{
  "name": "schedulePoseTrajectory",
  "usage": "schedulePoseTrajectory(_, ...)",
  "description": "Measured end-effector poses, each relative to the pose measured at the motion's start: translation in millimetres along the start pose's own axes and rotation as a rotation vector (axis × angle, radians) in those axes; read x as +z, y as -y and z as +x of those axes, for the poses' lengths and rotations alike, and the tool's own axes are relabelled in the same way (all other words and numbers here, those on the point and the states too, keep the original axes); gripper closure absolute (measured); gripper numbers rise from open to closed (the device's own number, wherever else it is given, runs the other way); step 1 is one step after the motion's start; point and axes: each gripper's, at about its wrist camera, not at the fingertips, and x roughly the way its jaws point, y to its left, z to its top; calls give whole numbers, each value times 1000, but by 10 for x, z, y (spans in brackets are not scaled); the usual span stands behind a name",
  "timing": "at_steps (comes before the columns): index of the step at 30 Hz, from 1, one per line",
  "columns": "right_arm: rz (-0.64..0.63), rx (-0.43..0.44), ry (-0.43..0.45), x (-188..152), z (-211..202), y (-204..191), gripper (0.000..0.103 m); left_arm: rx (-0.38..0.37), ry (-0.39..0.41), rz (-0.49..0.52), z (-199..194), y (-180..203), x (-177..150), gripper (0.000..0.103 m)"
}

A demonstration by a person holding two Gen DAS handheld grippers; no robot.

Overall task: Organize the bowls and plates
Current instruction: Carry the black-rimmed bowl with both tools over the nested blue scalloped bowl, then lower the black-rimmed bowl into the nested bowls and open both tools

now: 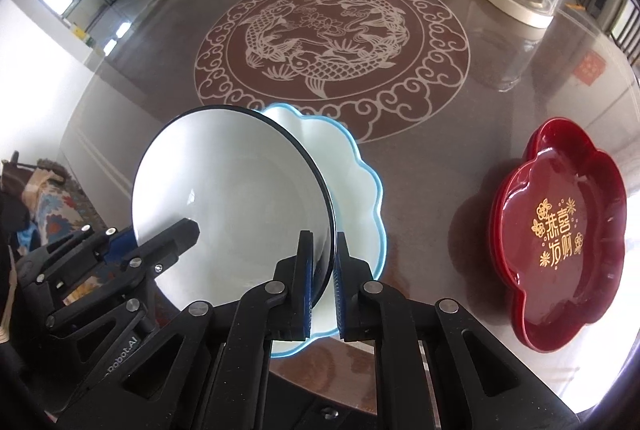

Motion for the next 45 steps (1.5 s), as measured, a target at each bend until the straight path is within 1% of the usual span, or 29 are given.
schedulePoseTrajectory(2,-4,-10,2,-7,6,-12,92,-5,-4,-3,-7,-24,13,88)
schedulePoseTrajectory(4,-7,-20,3,-6,10,-19,92,7,10,-3,-41,-48,28,87)
schedulePoseTrajectory(5,-12,-34,5,-8,13,-27,91,0,17,-8,-61,-68,38,87)
schedulePoseTrajectory(8,-20,-42,8,7,15,-62,94,-5,32,-9,-104,-103,60,87)
schedulePoseTrajectory(10,-25,-44,6,15,19,-79,94,-8,34,-20,-116,-140,71,87)
schedulePoseTrajectory(12,-46,-66,6,21,22,-119,93,-11,38,-34,-135,-191,77,87)
schedulePoseTrajectory(13,-61,-78,10,21,27,-145,92,-10,43,-41,-150,-214,71,83)
schedulePoseTrajectory(14,-66,-76,16,22,33,-157,88,-14,47,-47,-167,-245,63,82)
schedulePoseTrajectory(15,-64,-65,22,24,44,-157,86,-19,51,-54,-182,-280,48,76)
schedulePoseTrajectory(16,-58,-38,33,29,49,-145,75,-17,59,-62,-206,-319,27,66)
schedulePoseTrajectory(17,-52,-10,52,23,36,-133,58,-8,73,-71,-235,-366,-2,59)
schedulePoseTrajectory(18,-47,11,84,15,-1,-122,52,3,94,-81,-269,-419,-35,42)
schedulePoseTrajectory(19,-40,19,117,1,-48,-106,48,16,118,-92,-307,-475,-71,28)
schedulePoseTrajectory(20,-29,30,146,-11,-96,-91,47,28,143,-101,-345,-528,-108,25)
schedulePoseTrajectory(21,-10,52,176,-29,-151,-61,47,35,166,-106,-382,-582,-151,25)
schedulePoseTrajectory(22,18,76,211,-63,-223,-15,43,35,178,-107,-408,-634,-194,25)
schedulePoseTrajectory(23,45,89,248,-111,-303,25,38,30,184,-108,-428,-682,-240,25)
schedulePoseTrajectory(24,68,89,285,-170,-386,61,38,22,192,-111,-445,-732,-293,25)
schedulePoseTrajectory(26,105,56,359,-344,-548,121,37,3,216,-114,-479,-816,-424,25)
schedulePoseTrajectory(28,133,-1,422,-576,-665,156,34,-5,230,-103,-483,-858,-567,25)
schedulePoseTrajectory(31,148,-100,478,-966,-731,111,33,-22,231,-61,-439,-838,-762,24)
schedulePoseTrajectory(33,139,-130,493,-1193,-704,54,33,-25,222,-29,-401,-792,-861,24)
schedulePoseTrajectory(35,126,-161,491,-1365,-646,-3,33,-20,210,-5,-379,-742,-915,25)
schedulePoseTrajectory(38,107,-212,446,-1468,-537,-43,33,-37,200,-17,-400,-723,-959,25)
schedulePoseTrajectory(40,108,-208,419,-1493,-525,-30,33,-40,212,-26,-462,-719,-966,24)
schedulePoseTrajectory(43,121,-198,427,-1527,-705,25,33,-25,242,-25,-615,-730,-948,24)
schedulePoseTrajectory(45,95,-230,446,-1528,-966,60,33,-24,268,-33,-747,-770,-914,24)
